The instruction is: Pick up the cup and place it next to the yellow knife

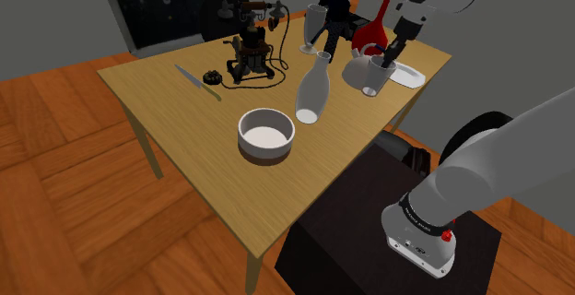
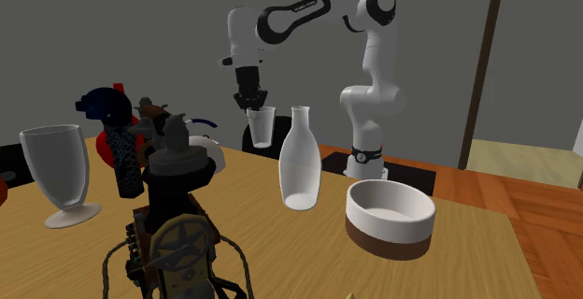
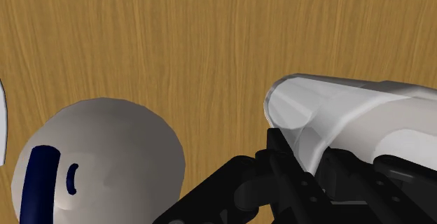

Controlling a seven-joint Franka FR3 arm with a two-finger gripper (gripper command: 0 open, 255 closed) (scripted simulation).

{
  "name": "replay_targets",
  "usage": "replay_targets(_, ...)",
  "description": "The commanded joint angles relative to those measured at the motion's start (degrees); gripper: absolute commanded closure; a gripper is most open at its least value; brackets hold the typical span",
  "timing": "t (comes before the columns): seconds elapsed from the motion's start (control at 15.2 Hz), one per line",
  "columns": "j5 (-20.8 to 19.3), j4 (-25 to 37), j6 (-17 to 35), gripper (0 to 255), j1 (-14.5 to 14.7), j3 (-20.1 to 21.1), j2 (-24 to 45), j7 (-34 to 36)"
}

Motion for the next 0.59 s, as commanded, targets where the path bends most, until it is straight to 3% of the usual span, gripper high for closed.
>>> replay_targets(0.0,-0.3,1.0,-1.6,255,0.0,0.2,-0.6,0.4)
replay_targets(0.53,-0.8,6.0,-7.8,255,0.0,0.9,-2.0,1.4)
